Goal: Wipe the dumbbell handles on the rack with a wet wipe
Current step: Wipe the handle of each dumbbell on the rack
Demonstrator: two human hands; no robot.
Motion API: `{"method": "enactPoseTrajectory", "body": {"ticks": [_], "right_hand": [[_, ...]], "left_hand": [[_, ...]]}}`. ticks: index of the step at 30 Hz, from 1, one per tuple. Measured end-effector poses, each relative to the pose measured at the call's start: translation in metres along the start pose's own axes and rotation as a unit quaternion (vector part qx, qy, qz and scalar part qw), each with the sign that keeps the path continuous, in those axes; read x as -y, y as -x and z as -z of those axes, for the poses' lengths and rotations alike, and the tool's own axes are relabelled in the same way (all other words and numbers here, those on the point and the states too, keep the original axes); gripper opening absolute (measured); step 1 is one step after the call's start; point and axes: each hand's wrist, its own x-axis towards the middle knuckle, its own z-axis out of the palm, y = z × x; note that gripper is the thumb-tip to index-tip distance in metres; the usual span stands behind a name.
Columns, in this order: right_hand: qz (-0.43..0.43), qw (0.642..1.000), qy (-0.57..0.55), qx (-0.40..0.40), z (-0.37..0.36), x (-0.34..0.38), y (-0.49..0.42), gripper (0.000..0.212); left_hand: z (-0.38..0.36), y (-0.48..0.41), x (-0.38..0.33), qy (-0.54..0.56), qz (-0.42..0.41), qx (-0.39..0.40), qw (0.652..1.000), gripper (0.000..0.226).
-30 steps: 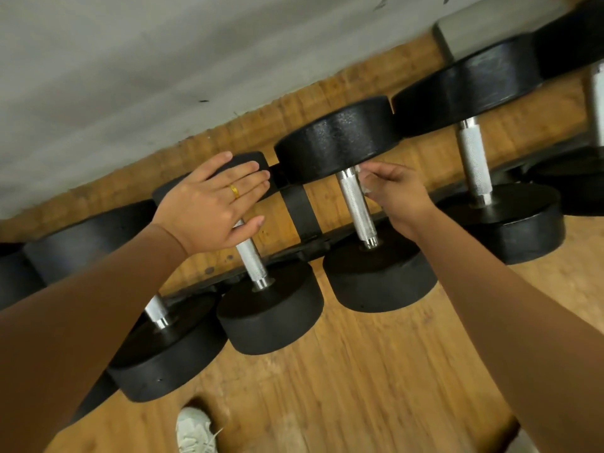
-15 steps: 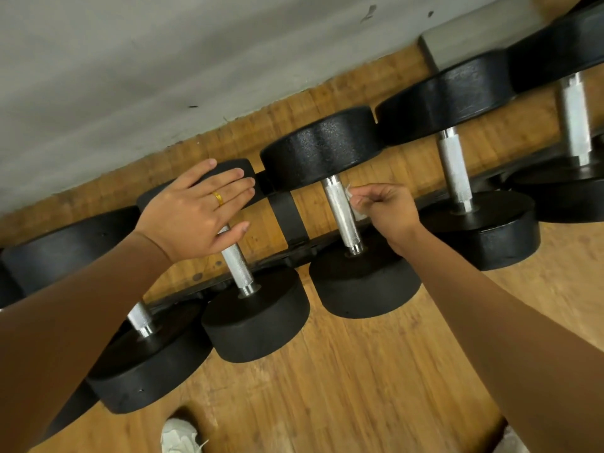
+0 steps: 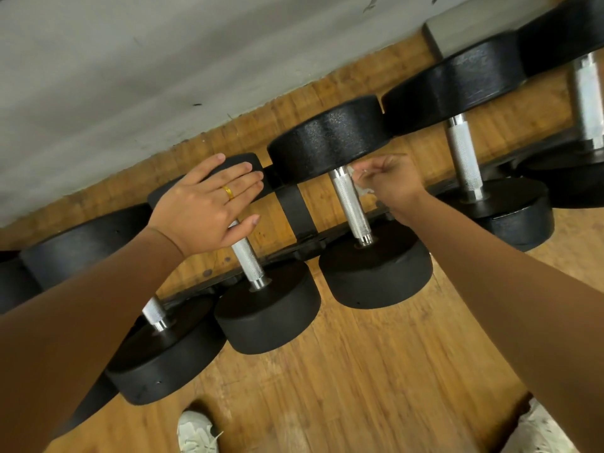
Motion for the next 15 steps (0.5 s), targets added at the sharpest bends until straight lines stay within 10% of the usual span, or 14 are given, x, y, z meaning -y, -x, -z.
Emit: {"method": "enactPoseTrajectory", "body": {"ticks": [15], "right_hand": [[0.012,0.995,0.097,0.03,0.005,-0.017,0.005,0.016]], "left_hand": [[-0.001,0.001,0.0,0.015,0.005,0.007,1.0,0.052]]}}
